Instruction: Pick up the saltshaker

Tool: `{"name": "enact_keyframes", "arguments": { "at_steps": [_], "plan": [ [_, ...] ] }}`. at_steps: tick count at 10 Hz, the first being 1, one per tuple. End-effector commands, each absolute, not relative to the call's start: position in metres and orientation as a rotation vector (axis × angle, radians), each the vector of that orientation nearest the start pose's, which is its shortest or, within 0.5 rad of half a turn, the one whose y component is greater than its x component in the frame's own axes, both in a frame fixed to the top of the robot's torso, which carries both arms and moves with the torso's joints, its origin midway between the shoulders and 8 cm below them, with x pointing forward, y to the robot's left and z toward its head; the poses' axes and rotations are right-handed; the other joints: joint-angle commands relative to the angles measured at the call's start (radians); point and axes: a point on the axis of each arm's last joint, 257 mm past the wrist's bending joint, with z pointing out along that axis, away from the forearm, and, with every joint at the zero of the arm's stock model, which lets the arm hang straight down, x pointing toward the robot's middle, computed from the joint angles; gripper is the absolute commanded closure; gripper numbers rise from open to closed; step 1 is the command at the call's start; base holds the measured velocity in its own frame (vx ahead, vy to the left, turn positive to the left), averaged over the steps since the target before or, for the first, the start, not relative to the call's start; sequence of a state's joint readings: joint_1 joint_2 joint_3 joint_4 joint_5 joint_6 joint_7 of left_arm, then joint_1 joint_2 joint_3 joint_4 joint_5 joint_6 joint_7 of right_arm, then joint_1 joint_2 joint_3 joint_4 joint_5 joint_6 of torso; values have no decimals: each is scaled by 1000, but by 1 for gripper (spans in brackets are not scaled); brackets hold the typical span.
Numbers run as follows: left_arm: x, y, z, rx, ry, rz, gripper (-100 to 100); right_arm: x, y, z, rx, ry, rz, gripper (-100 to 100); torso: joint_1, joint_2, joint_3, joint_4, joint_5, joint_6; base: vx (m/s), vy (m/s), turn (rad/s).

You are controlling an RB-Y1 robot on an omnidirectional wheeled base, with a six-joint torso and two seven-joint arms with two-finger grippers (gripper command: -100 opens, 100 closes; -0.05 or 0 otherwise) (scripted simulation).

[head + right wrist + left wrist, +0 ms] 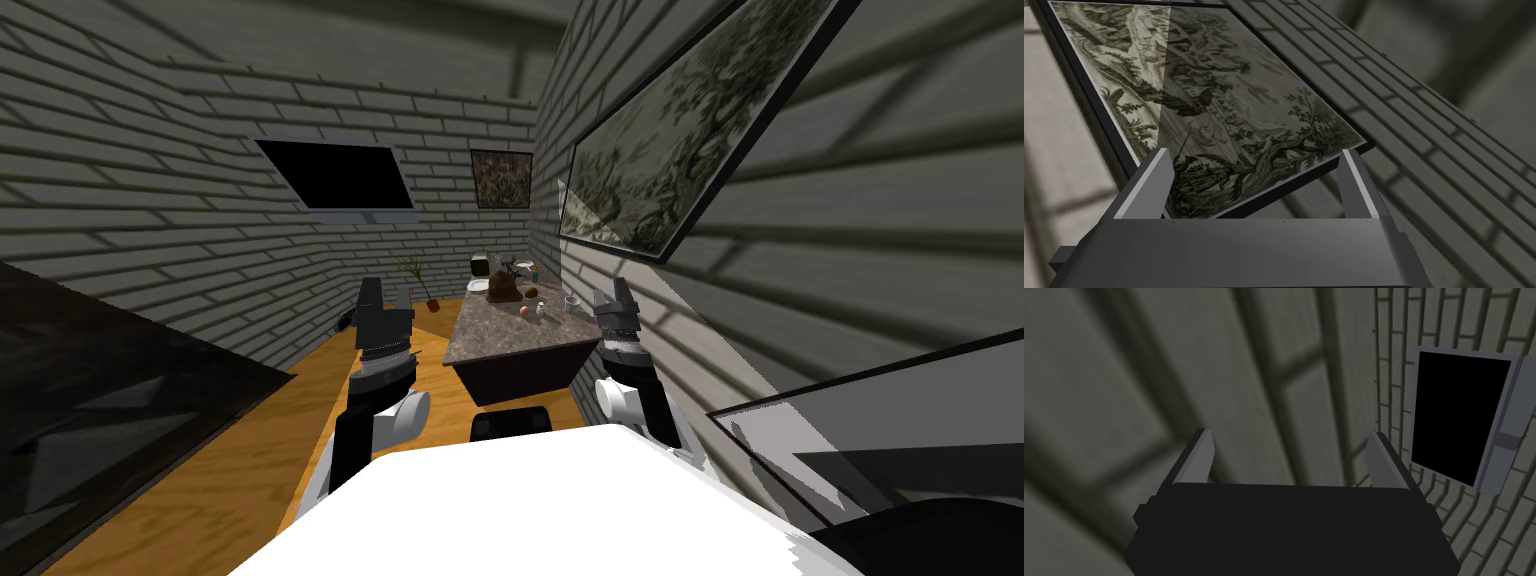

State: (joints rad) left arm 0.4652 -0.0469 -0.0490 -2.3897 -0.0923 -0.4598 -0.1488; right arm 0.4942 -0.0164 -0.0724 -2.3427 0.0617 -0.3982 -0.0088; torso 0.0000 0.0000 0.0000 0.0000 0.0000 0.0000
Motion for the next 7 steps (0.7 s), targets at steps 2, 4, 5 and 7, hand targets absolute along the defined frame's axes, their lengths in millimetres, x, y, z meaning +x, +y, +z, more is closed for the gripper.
{"name": "enact_keyframes", "arguments": {
  "at_steps": [2,4,5,7],
  "plan": [
    [331,252,76,-510,583,-1179,0,352,-288,30,599,718,1201,-100,1,5,2,1,0,0,-125,10,53],
    [331,252,76,-510,583,-1179,0,359,-282,21,573,766,1208,-100,-1,11,6,2,0,0,-185,-11,77],
    [331,252,76,-510,583,-1179,0,363,-279,14,559,796,1210,-100,-1,13,7,3,0,0,-201,3,96],
    [331,252,76,-510,583,-1179,0,372,-275,-4,537,867,1208,-100,1,13,8,3,0,0,-189,20,120]
  ]
}}
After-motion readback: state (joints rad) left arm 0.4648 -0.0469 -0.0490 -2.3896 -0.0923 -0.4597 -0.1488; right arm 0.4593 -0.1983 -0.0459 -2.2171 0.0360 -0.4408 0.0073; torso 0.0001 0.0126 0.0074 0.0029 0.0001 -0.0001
